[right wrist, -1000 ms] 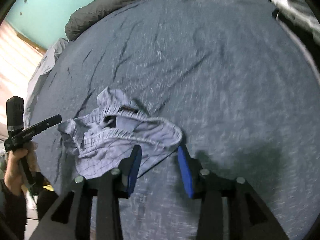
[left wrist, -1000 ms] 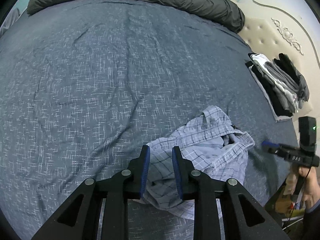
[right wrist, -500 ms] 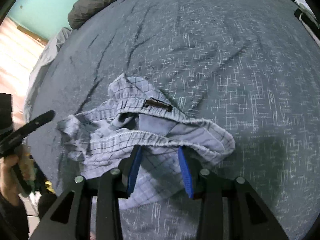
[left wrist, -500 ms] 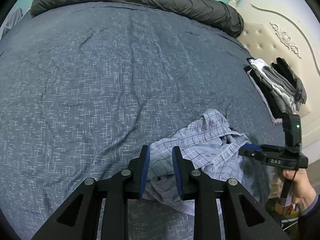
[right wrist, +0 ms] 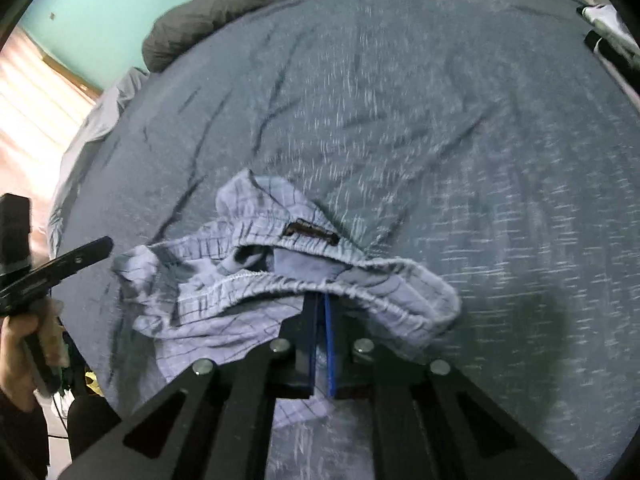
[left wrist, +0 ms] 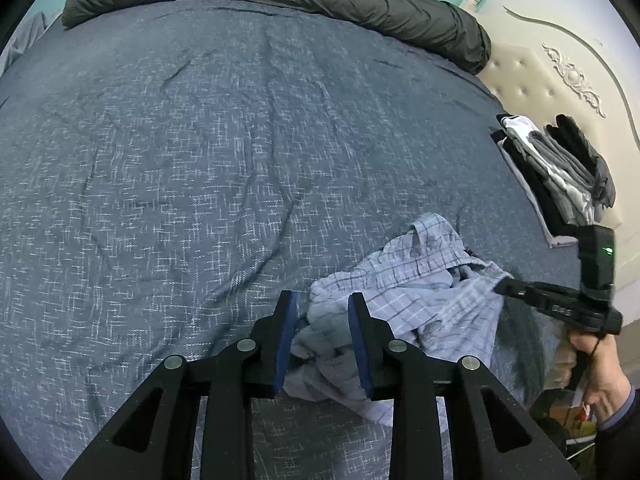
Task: Fold clothes
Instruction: 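Grasp the shirt hem again with the left tool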
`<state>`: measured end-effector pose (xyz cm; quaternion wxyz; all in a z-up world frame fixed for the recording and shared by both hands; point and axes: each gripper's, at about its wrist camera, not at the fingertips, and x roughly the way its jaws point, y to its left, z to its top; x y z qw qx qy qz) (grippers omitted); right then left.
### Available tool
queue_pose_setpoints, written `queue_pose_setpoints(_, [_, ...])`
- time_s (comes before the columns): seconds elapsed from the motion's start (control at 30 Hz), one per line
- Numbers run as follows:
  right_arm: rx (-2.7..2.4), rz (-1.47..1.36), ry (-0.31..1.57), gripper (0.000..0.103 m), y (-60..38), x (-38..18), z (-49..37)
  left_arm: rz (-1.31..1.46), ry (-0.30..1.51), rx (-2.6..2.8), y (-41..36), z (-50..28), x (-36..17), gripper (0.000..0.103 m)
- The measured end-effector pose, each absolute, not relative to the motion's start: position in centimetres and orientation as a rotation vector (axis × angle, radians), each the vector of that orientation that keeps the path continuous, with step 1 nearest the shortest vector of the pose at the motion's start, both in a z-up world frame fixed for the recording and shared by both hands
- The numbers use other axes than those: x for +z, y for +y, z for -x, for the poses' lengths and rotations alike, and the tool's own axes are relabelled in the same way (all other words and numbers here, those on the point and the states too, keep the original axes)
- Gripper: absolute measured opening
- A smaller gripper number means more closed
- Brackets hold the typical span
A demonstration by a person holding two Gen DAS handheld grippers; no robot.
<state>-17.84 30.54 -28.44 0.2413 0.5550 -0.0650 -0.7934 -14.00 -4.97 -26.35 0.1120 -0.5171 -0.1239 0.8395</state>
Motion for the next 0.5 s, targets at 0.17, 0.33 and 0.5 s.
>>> queue_pose_setpoints(0.17, [-2.195,-1.475,-0.159,0.003,32.9,-26.9,17.2,1.505,-0.356,2.463,-4.2,14.1,-25.8,0.030])
queue_pose_setpoints(0.33, [-2.215,-1.492,-0.074,0.003,35.7,-26.5,15.6,1.500,-0.326,2.442,-2.3,14.4,-25.6,0.032])
queue_pose_setpoints(0.5, [-2.244,-1.537,-0.101,0.003,38.1,-27.4,15.4,1.510,-0.272,2.407,-0.2,15.5,-26.2,0.034])
